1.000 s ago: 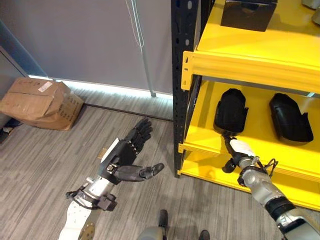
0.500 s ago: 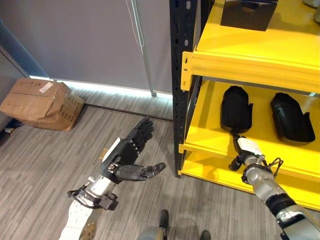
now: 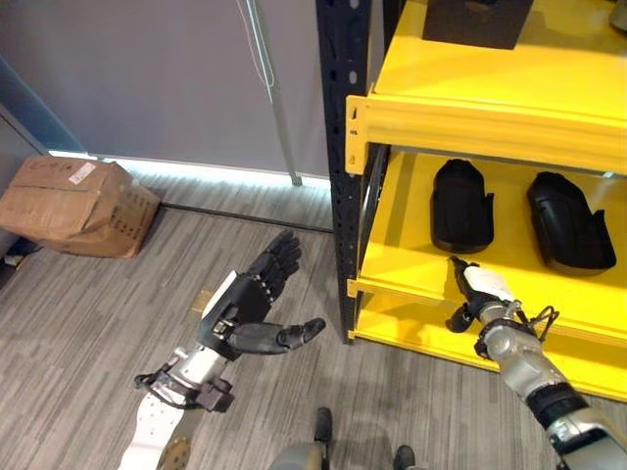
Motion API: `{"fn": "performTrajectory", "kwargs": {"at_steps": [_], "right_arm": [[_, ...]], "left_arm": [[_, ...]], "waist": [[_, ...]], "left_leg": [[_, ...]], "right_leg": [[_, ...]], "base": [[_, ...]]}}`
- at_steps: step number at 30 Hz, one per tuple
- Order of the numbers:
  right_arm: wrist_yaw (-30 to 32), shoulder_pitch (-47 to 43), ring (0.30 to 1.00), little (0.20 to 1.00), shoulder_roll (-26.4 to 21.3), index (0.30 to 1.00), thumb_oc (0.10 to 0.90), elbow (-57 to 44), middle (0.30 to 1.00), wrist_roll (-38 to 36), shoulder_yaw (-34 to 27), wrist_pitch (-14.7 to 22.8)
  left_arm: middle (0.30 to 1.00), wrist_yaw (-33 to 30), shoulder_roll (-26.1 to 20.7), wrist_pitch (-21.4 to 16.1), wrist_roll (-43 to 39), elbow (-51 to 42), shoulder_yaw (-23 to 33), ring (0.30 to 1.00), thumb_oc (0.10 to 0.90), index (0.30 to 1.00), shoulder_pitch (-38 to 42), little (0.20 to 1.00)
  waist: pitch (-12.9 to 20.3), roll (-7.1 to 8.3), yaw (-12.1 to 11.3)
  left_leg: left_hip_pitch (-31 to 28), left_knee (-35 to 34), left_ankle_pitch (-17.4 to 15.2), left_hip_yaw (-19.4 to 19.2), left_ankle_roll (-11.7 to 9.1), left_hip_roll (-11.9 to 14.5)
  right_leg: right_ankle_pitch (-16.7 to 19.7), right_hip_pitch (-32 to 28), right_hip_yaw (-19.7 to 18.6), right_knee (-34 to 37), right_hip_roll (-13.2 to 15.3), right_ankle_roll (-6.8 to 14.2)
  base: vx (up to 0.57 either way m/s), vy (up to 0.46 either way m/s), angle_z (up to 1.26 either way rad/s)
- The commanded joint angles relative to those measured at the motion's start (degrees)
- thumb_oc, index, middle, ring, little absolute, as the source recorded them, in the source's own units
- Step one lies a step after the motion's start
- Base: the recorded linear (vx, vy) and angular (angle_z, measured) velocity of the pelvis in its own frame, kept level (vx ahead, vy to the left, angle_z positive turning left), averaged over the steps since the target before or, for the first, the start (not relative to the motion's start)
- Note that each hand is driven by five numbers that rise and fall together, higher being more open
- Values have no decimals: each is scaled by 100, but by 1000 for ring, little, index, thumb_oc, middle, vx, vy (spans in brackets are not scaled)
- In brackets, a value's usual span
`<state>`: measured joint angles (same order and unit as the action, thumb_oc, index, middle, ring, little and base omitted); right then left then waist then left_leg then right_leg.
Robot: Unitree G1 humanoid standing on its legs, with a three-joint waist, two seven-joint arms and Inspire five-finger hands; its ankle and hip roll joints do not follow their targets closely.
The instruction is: Move parts from the plastic box to the shelf.
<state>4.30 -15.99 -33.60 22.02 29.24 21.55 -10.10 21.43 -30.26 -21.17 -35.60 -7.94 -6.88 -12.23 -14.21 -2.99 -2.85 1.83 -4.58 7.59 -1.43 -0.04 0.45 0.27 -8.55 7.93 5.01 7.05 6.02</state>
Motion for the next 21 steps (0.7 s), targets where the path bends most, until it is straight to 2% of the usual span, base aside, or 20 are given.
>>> {"fn": "performTrajectory", "kwargs": {"at_steps": [1,5,7,15,16,18,19,20,21], "right_arm": [[-632,164,1000,1000,190,1000,900,-608,1000,-116,614,525],[-670,349,1000,1000,255,1000,900,-883,1000,-181,699,563],[-600,615,1000,1000,214,1000,900,-1323,1000,-311,843,615],[-214,814,1000,1000,137,1000,900,-1531,1000,-545,630,798],[108,889,1000,1000,94,1000,900,-1635,1000,-715,491,1124],[320,975,1000,1000,119,1000,900,-1841,1000,-910,283,1358],[665,1118,1000,1000,200,1000,900,-2171,1000,-1328,-25,2053],[662,1232,1000,1000,254,1000,900,-2337,1000,-1517,-177,2265],[781,1541,1000,1000,424,1000,900,-2649,1000,-1893,-497,2663]], "left_arm": [[1000,-18,125,-701,-33,-799,302,1000,900,1000,302,1000],[1000,-64,164,-714,40,-815,312,1000,900,1000,292,1000],[1000,-158,196,-744,165,-836,283,1000,900,1000,305,1000],[1000,-170,181,-792,195,-873,272,1000,900,1000,257,1000],[1000,-132,176,-791,115,-875,306,1000,900,1000,221,1000],[1000,-133,192,-773,60,-869,312,1000,900,1000,181,1000],[1000,-162,207,-639,-55,-860,293,1000,900,1000,135,1000],[1000,-135,226,-580,-133,-839,328,1000,900,1000,89,1000],[1000,-35,275,-469,-293,-785,353,1000,900,1000,-8,1000]], "waist": [[41,201,-38],[46,239,-9],[66,310,36],[122,376,84],[144,387,118],[171,389,176],[206,389,261],[222,390,310],[269,391,405]], "left_leg": [[-416,477,-787,-262,-134,311],[-412,474,-792,-276,-132,309],[-411,455,-795,-317,-125,305],[-442,435,-808,-352,-108,298],[-463,420,-807,-370,-104,296],[-496,397,-804,-391,-100,300],[-544,367,-809,-429,-97,304],[-567,357,-816,-450,-95,305],[-621,327,-831,-496,-89,302]], "right_leg": [[190,695,-47,-502,127,-57],[201,698,-71,-479,118,-47],[225,700,-97,-441,97,-27],[257,657,-153,-369,73,-12],[267,635,-178,-344,60,-12],[274,617,-216,-325,47,-11],[282,594,-274,-302,31,-5],[284,585,-301,-295,23,1],[292,560,-365,-267,8,8]], "base": [[-34,5,-3],[-22,-1,-5],[-45,-6,0],[-11,-1,0],[0,0,0],[-34,52,-4],[-37,75,-8],[-72,124,-14],[-56,90,-15]]}}
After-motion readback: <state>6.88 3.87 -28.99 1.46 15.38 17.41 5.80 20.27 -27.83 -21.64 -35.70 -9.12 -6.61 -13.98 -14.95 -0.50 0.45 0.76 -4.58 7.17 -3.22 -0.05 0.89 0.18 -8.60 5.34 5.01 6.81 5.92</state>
